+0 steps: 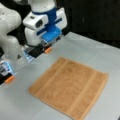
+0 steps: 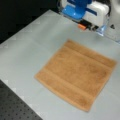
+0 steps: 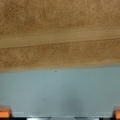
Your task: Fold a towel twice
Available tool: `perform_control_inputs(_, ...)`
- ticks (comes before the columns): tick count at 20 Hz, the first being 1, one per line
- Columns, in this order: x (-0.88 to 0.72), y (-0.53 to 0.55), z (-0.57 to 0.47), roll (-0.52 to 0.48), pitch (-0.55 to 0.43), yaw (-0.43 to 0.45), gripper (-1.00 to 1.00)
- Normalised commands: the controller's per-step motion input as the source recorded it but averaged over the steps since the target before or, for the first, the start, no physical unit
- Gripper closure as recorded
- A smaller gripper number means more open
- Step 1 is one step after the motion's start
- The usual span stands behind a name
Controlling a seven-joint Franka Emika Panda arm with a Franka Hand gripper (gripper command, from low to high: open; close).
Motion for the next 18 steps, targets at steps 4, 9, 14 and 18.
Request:
perform_control_inputs(4, 0.06, 0.04, 0.01, -0.017, 0.149, 0.171, -1.00)
perform_control_inputs(9, 0.18, 0.13, 0.04, -0.014, 0.171, 0.059, -1.00)
perform_control_inputs(14, 0.37, 0.26, 0.06, -0.100, 0.171, -0.164, -1.00)
perform_control_inputs(18, 0.44, 0.30, 0.10, -0.104, 0.151, -0.168, -1.00)
